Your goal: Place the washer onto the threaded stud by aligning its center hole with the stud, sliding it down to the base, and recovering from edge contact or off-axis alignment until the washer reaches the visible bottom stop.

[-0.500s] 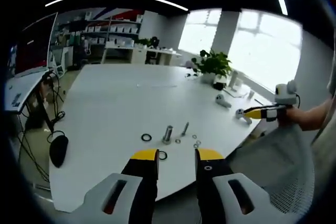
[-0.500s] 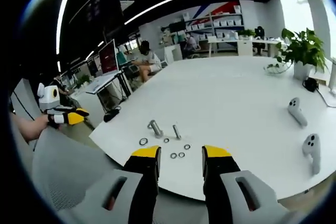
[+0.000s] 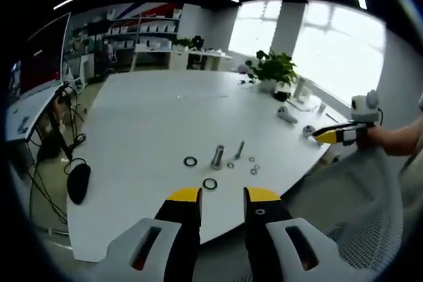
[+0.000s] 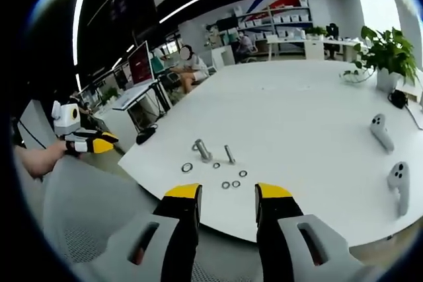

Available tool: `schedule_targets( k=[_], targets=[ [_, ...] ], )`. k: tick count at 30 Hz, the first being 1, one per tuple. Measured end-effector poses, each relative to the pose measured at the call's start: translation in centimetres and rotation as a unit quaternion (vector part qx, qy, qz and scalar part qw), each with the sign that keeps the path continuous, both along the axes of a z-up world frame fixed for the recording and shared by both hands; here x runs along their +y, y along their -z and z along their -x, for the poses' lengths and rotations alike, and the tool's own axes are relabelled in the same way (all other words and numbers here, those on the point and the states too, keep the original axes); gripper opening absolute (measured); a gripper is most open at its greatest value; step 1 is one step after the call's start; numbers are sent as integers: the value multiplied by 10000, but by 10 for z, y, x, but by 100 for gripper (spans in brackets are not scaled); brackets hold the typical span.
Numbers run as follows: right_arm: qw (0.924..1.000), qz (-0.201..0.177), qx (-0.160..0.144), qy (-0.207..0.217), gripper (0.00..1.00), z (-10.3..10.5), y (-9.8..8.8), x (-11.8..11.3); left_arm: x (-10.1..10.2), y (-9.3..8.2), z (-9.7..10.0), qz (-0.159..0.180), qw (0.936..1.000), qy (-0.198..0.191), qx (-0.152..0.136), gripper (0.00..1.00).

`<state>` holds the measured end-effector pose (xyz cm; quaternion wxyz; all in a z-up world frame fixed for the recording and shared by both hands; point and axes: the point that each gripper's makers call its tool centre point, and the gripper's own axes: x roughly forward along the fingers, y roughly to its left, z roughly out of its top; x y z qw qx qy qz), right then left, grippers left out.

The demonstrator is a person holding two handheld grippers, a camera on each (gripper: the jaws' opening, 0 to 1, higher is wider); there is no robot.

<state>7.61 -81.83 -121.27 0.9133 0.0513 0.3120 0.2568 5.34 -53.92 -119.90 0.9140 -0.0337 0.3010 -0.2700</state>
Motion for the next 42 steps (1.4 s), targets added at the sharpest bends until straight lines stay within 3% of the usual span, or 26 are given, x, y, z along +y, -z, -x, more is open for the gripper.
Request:
schedule_targets(
  k=[42],
  targets=[
    [10000,11,-59,79,34,-2,-2,-2,-4,7,4,15,9997,147,185,23]
  ],
)
